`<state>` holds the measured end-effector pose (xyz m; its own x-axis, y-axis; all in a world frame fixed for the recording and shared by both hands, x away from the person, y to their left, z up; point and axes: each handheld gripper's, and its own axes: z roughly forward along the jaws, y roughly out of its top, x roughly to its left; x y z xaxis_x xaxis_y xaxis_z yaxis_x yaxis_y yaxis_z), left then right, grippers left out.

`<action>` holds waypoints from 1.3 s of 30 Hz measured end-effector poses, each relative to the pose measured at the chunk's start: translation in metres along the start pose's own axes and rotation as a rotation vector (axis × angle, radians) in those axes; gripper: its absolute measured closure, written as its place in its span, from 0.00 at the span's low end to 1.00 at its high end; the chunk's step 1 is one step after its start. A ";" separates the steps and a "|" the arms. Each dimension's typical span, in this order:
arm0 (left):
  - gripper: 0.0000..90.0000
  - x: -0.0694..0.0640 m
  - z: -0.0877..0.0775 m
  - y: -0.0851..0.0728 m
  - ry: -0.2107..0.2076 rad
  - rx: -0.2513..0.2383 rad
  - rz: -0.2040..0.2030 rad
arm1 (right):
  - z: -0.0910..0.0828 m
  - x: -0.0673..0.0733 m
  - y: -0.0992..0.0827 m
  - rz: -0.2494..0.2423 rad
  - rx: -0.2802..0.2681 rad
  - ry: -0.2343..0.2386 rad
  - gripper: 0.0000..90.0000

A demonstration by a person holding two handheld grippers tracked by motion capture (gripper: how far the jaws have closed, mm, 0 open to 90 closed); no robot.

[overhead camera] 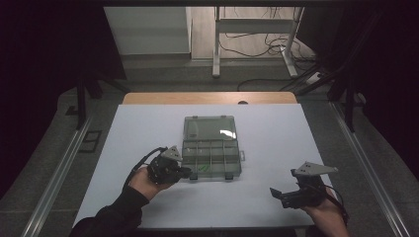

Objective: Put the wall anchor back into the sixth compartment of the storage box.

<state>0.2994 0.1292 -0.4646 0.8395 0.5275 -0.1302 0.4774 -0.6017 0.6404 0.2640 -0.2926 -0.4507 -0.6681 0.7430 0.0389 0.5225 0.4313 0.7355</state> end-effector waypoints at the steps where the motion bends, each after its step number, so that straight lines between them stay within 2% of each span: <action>1: 0.94 0.000 -0.001 0.001 0.001 -0.002 0.002 | 0.000 0.000 0.000 0.000 0.001 0.000 0.00; 15: 0.94 0.000 -0.004 0.017 0.003 -0.042 -0.003 | 0.001 0.000 0.000 0.001 0.004 -0.001 0.00; 25: 0.94 0.006 -0.004 0.026 0.010 -0.069 -0.020 | 0.000 0.000 0.000 0.003 0.004 -0.001 0.00; 39: 0.94 0.012 0.008 0.039 0.023 -0.081 -0.013 | 0.001 -0.001 0.000 0.004 0.005 -0.001 0.00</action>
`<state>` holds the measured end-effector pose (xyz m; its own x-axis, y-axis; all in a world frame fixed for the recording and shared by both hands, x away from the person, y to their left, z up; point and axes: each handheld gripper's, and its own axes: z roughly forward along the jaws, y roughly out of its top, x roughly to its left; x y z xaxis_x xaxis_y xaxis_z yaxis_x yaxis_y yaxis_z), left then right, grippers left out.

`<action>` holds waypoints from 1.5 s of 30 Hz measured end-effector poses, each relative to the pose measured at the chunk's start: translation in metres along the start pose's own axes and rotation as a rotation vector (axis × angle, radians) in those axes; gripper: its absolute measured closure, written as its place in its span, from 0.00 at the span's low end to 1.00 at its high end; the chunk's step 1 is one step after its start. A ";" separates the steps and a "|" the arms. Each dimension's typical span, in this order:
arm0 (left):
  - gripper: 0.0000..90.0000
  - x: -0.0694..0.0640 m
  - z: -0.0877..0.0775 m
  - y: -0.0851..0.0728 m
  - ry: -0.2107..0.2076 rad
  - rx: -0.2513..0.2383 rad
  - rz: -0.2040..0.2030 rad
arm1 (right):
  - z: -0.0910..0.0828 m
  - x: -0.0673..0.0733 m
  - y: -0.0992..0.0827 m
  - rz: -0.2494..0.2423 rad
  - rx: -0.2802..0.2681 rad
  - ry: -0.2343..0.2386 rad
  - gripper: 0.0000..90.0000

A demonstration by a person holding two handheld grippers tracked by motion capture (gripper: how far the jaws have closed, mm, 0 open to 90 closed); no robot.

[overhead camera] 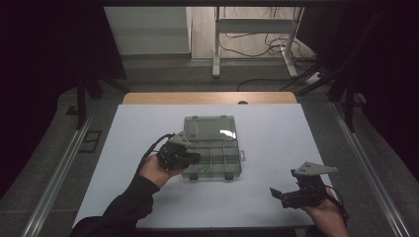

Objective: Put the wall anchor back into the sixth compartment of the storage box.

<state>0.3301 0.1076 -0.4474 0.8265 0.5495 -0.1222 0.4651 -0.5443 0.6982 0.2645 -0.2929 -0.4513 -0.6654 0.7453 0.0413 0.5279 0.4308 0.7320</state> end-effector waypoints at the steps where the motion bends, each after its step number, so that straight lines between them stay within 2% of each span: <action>1: 0.94 0.000 0.002 0.001 0.002 -0.001 -0.002 | 0.000 0.000 0.000 -0.001 0.000 0.000 0.00; 15: 0.93 0.005 0.023 0.005 0.009 0.025 0.005 | 0.000 0.000 0.000 -0.003 0.006 0.002 0.00; 28: 0.92 0.009 0.039 0.000 -0.001 0.043 -0.024 | 0.001 0.000 0.000 -0.004 0.012 0.006 0.00; 32: 0.89 0.009 0.042 -0.001 -0.001 0.049 -0.026 | 0.001 0.000 0.000 -0.004 0.013 0.007 0.00; 39: 0.89 0.008 0.038 -0.001 -0.004 0.039 -0.025 | 0.001 0.000 0.000 -0.004 0.011 0.008 0.00; 45: 0.81 0.008 0.030 -0.001 0.000 0.027 -0.031 | 0.001 0.000 0.000 -0.007 0.011 0.009 0.00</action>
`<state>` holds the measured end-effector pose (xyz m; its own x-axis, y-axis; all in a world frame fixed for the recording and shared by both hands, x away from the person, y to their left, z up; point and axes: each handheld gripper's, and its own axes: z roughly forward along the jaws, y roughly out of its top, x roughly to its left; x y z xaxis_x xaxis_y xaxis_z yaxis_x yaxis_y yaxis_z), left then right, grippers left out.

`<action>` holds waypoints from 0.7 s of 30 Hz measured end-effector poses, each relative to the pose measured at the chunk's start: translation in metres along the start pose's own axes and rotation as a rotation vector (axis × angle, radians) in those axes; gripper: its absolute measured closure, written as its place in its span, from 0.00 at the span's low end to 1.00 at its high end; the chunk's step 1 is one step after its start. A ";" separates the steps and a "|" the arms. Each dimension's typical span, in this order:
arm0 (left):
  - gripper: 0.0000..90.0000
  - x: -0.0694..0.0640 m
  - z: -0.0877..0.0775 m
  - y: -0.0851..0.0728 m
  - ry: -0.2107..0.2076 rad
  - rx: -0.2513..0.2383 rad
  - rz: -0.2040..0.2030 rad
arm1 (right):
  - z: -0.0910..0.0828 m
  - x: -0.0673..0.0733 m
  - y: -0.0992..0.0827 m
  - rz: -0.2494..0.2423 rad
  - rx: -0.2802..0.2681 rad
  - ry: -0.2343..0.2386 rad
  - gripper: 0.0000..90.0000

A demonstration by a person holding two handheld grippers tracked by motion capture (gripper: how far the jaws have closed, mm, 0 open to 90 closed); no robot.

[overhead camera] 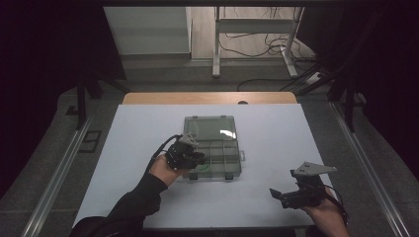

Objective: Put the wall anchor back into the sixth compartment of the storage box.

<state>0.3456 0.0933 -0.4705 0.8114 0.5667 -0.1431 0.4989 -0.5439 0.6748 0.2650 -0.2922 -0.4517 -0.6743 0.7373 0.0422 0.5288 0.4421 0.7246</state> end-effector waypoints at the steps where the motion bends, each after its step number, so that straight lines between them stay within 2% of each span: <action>1: 0.80 0.000 -0.002 0.000 0.001 -0.004 -0.004 | 0.000 0.000 0.000 0.000 0.000 0.000 0.00; 5: 0.76 -0.001 -0.008 -0.001 0.006 -0.017 -0.003 | 0.000 0.000 0.000 0.002 -0.002 0.001 0.00; 21: 0.51 -0.006 -0.026 -0.010 0.033 -0.033 -0.011 | 0.001 0.000 0.001 0.008 0.001 0.003 0.00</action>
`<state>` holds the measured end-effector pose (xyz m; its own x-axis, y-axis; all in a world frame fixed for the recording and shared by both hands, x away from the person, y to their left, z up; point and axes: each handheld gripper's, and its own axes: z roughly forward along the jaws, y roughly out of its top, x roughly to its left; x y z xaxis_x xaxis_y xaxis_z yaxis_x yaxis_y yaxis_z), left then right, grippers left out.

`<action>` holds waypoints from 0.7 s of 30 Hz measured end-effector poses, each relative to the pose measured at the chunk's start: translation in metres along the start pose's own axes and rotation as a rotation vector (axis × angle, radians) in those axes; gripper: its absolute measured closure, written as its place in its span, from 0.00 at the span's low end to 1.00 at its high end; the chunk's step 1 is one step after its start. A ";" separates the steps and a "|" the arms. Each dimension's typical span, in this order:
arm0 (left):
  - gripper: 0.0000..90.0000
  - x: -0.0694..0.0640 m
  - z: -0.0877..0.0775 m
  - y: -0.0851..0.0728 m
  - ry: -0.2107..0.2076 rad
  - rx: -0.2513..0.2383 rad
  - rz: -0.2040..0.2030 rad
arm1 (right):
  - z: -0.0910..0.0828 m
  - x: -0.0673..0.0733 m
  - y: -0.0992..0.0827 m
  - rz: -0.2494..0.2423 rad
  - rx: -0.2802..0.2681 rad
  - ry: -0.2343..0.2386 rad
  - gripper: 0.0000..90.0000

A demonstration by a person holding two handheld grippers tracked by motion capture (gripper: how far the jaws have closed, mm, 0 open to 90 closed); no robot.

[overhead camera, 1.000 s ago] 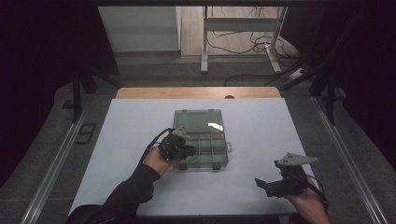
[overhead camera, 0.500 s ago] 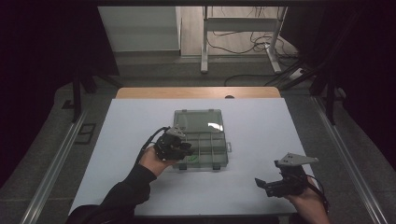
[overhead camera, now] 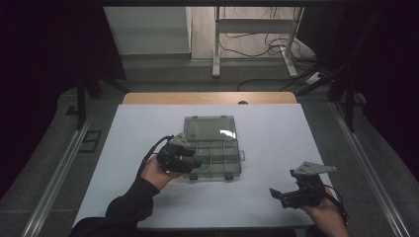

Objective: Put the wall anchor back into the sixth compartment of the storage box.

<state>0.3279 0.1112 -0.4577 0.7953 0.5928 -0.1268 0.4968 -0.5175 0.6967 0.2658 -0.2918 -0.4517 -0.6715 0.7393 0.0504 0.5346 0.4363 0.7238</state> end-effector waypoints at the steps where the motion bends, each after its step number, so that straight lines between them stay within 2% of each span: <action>1: 0.51 -0.001 -0.001 -0.001 0.003 0.000 0.001 | 0.000 0.000 0.000 0.000 0.000 0.000 0.00; 10: 0.41 -0.005 -0.011 -0.007 0.011 -0.017 0.013 | 0.000 0.000 0.000 -0.002 0.000 0.002 0.00; 21: 0.28 0.000 -0.023 -0.016 0.018 -0.037 -0.013 | 0.000 0.000 0.000 -0.002 -0.002 0.002 0.00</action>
<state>0.3117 0.1334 -0.4529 0.7822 0.6107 -0.1232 0.4935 -0.4867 0.7208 0.2661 -0.2917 -0.4516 -0.6733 0.7376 0.0506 0.5326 0.4365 0.7251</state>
